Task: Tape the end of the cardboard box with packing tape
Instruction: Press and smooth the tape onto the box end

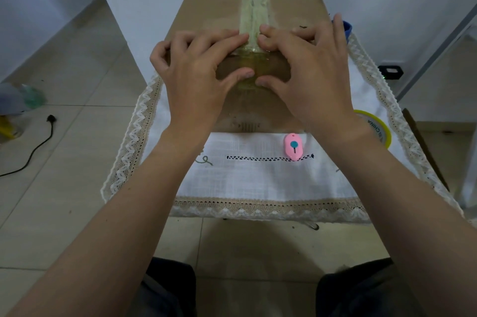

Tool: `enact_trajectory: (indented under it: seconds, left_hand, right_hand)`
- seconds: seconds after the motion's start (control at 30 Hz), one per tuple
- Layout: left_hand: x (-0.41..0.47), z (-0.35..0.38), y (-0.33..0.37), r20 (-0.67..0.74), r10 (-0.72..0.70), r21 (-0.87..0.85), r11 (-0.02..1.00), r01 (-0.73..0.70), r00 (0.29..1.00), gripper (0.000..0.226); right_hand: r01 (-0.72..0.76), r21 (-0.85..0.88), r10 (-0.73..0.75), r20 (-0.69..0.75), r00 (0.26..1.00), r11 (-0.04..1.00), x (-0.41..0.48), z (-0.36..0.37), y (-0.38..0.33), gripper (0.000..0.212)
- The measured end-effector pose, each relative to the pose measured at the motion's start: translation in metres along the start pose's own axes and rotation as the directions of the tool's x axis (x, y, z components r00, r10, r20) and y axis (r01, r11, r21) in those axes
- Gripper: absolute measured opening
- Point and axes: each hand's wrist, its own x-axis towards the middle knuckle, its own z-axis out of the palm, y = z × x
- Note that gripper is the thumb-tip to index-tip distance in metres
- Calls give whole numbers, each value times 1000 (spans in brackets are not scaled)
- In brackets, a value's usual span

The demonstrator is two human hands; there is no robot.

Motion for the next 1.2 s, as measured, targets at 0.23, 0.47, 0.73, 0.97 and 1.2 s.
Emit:
enact_trajectory:
  seconds: [0.23, 0.47, 0.73, 0.97, 1.2]
  left_hand:
    - [-2, -2, -10, 80, 77, 78, 993, -84, 994, 73]
    - [-2, -3, -15, 131, 93, 105, 989, -108, 987, 81]
    - [1, 2, 0, -35, -59, -68, 996, 56, 998, 39]
    - [0, 0, -2, -8, -39, -49, 998, 39, 999, 43]
    - [-6, -3, -6, 54, 35, 73, 997, -39, 998, 66]
  right_hand:
    - [33, -16, -33, 16, 999, 999, -6, -2, -3, 73]
    - [8, 20, -8, -3, 1000, 1000, -7, 3, -3, 59]
    - [-80, 100, 96, -166, 981, 992, 0, 12, -11, 32]
    - [-62, 75, 73, -153, 986, 995, -2, 10, -10, 34]
    - [-42, -29, 39, -77, 996, 999, -8, 9, -10, 60]
